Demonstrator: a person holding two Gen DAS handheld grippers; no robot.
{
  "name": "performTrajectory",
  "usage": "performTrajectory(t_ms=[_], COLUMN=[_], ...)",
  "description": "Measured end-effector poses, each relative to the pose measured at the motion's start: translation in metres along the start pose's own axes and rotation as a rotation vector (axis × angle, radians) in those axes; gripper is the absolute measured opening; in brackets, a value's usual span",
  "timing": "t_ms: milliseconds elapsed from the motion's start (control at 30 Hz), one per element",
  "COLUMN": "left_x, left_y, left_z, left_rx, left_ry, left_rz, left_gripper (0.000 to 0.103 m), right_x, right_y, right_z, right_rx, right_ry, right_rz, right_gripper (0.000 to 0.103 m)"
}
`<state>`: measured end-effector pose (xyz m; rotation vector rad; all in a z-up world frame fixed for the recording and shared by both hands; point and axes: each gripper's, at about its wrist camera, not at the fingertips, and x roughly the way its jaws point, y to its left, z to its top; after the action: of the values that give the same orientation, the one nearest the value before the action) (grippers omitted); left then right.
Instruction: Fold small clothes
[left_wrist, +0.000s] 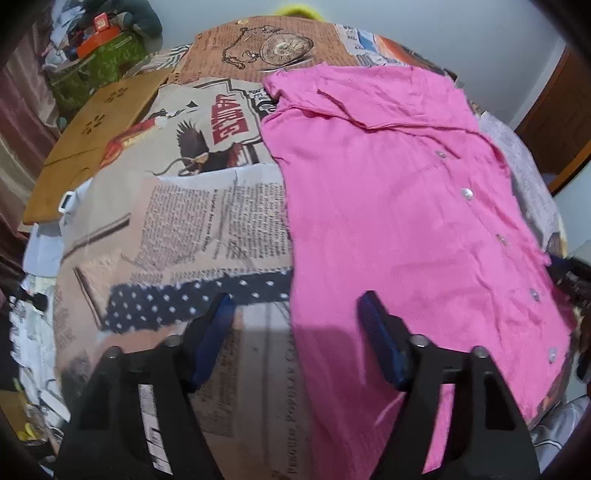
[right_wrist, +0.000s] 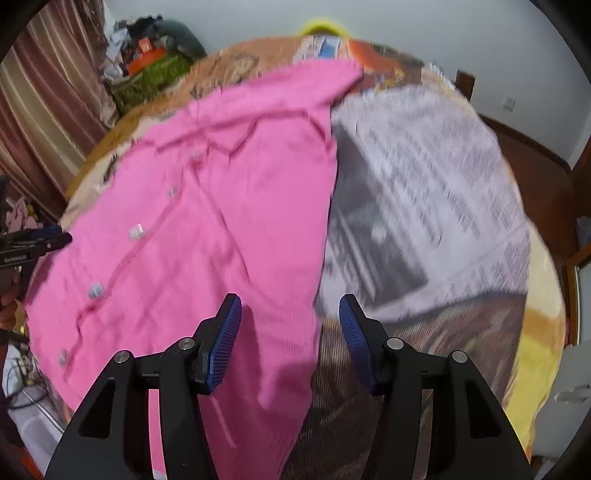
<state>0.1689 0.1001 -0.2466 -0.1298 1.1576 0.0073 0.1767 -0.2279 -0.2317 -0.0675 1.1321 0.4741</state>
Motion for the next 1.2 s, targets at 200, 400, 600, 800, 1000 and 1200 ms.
performTrajectory(t_ms=[200, 400, 600, 800, 1000, 1200], left_x=[0.000, -0.004, -0.029, -0.028, 0.003, 0.007], left_y=[-0.010, -0.017, -0.010, -0.005, -0.008, 0.001], left_z=[0.001, 0.008, 0.031, 0.070, 0.094, 0.088], left_rx=[0.004, 0.000, 0.005, -0.007, -0.014, -0.038], left_ry=[0.003, -0.014, -0.120, -0.160, -0.125, -0.093], left_rz=[-0.094, -0.084, -0.023, 0.016, 0.059, 0.063], left_gripper=[0.017, 0.005, 0.005, 0.005, 0.007, 0.050], right_x=[0.001, 0.003, -0.009, -0.017, -0.014, -0.014], right_y=[0.000, 0.013, 0.010, -0.004, -0.010, -0.013], right_z=[-0.010, -0.007, 0.001, 0.029, 0.054, 0.059], right_rx=[0.025, -0.015, -0.019, 0.003, 0.011, 0.027], right_ry=[-0.037, -0.053, -0.103, -0.177, -0.227, -0.201], right_rz=[0.054, 0.074, 0.070, 0.037, -0.019, -0.010], right_gripper=[0.033, 0.006, 0.004, 0.004, 0.004, 0.007])
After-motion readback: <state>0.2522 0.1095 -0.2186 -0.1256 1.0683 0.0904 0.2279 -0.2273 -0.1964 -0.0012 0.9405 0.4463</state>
